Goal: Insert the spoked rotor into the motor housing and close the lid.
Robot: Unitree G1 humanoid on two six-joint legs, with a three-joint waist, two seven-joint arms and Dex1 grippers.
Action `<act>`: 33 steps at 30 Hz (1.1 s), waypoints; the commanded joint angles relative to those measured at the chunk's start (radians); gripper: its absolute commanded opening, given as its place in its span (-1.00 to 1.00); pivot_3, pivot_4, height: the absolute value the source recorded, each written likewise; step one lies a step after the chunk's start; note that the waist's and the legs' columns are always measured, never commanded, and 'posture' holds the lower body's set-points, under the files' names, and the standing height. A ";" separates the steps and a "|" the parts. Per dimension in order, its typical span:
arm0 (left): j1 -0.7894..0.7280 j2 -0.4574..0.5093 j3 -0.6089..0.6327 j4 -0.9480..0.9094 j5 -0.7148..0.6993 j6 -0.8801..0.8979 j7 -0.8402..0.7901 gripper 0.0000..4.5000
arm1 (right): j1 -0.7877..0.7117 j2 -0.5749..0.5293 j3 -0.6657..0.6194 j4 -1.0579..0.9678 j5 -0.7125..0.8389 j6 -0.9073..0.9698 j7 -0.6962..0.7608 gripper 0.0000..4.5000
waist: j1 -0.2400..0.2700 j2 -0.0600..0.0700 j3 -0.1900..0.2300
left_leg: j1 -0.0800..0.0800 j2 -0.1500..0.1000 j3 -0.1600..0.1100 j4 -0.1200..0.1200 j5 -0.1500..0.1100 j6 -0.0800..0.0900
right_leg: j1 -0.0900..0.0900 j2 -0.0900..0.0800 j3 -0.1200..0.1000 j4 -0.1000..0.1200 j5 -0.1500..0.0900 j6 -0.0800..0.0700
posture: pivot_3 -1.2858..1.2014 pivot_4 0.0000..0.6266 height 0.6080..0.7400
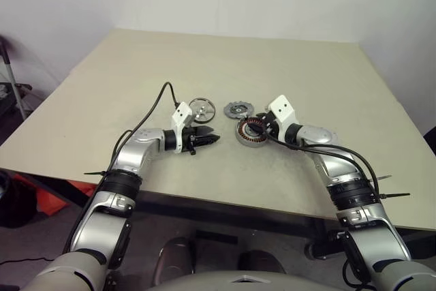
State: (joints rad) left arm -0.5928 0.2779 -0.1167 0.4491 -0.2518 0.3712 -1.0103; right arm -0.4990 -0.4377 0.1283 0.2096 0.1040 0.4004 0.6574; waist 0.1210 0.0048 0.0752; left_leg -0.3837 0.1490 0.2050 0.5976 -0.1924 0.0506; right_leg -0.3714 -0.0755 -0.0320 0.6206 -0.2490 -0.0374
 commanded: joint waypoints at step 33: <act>-0.136 -0.095 0.334 0.291 -0.156 0.126 0.349 -0.10 | 0.046 -0.030 -0.138 -0.217 0.076 0.096 -0.028 -0.08 | 0.003 0.000 0.000 | 0.000 0.000 0.000 0.000 -0.002 0.003 | 0.000 0.000 0.000 0.000 0.000 0.000 | 0.03 -1.00 1.00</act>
State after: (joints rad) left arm -0.6877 0.1930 0.1789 0.7102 -0.3750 0.4947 -0.6803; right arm -0.4490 -0.4526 0.0121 0.0496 0.1612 0.4935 0.6300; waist 0.1239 0.0048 0.0752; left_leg -0.3837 0.1489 0.2051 0.5977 -0.1940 0.0534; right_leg -0.3713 -0.0753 -0.0319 0.6205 -0.2490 -0.0374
